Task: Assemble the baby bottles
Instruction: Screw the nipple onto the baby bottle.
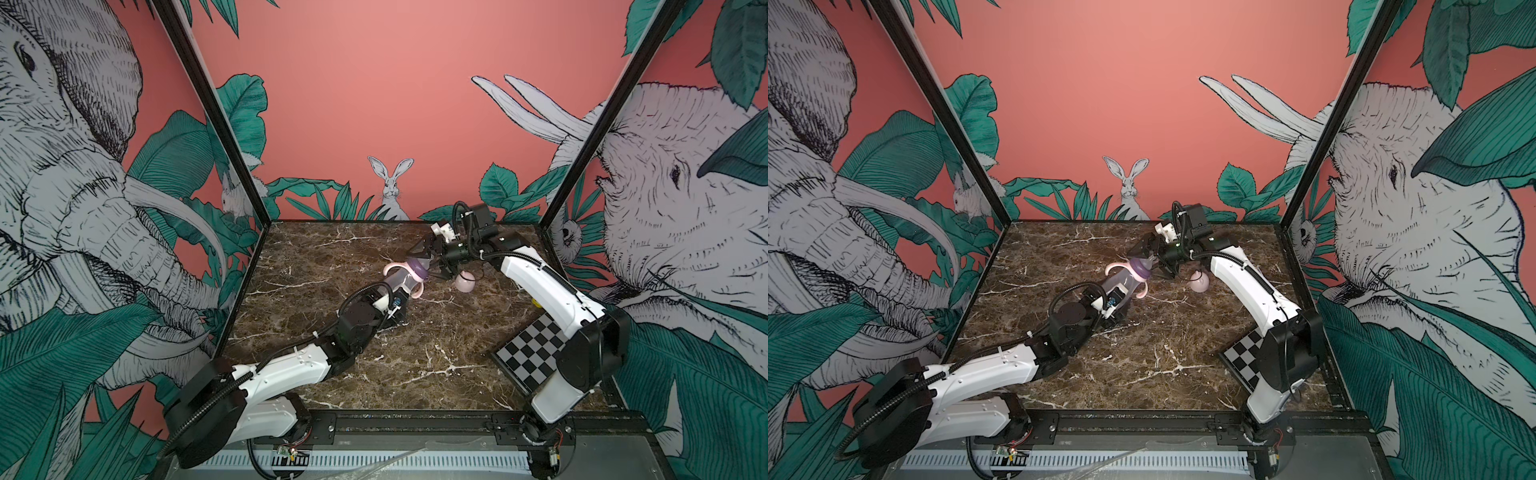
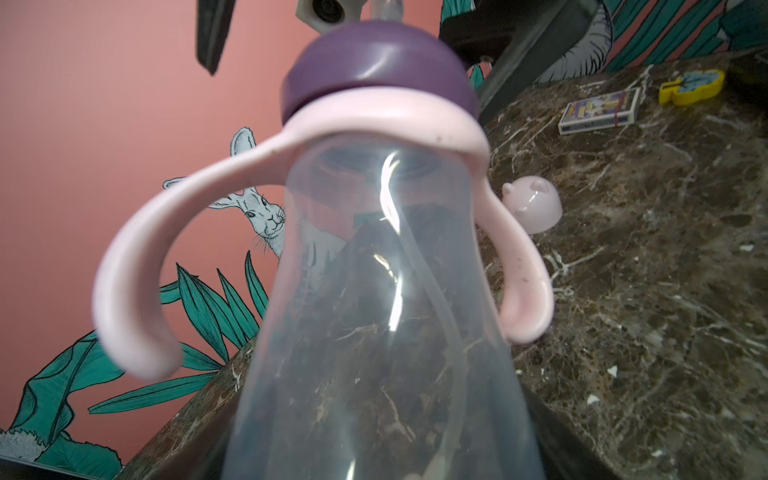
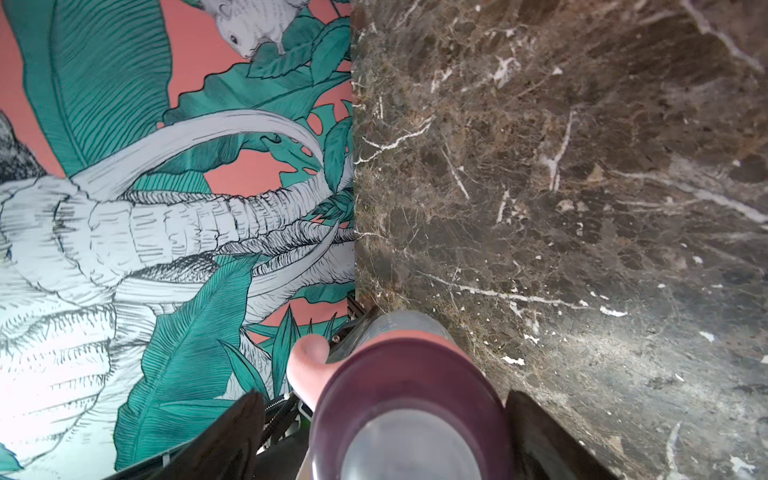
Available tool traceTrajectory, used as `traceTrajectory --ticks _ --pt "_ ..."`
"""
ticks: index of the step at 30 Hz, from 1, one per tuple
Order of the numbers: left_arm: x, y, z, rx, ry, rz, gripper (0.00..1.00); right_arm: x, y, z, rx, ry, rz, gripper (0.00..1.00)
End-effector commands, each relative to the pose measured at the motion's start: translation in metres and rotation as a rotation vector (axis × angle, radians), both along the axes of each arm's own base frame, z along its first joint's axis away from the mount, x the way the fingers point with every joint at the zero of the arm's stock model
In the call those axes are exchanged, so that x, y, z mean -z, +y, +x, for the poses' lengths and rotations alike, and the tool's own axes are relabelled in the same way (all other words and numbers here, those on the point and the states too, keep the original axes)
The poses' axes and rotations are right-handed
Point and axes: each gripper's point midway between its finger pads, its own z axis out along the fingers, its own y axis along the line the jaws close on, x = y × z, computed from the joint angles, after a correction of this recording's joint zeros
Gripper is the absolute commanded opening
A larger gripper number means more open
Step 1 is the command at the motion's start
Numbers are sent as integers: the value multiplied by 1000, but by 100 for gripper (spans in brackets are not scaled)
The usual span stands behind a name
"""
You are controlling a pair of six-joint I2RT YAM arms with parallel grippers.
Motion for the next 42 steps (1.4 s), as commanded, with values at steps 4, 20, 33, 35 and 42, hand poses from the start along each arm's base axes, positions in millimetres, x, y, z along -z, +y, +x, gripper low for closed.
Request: traceTrajectory --ticks 4,20,33,35,42 --pt "-11 -38 -39 279 20 -44 40 -52 6 -46 -235 -199 64 93" --pt "-20 -36 -30 303 89 -156 37 -43 -25 -45 -229 -370 -164 98" --pt "-34 -26 -32 377 169 -271 36 -41 -39 -79 -457 -577 -187 97" --pt "-34 -24 -33 385 177 -271 36 -39 -40 -84 -494 -582 -180 97" --pt "-42 -24 -37 418 207 -302 35 -27 -40 -73 -493 -599 -189 96"
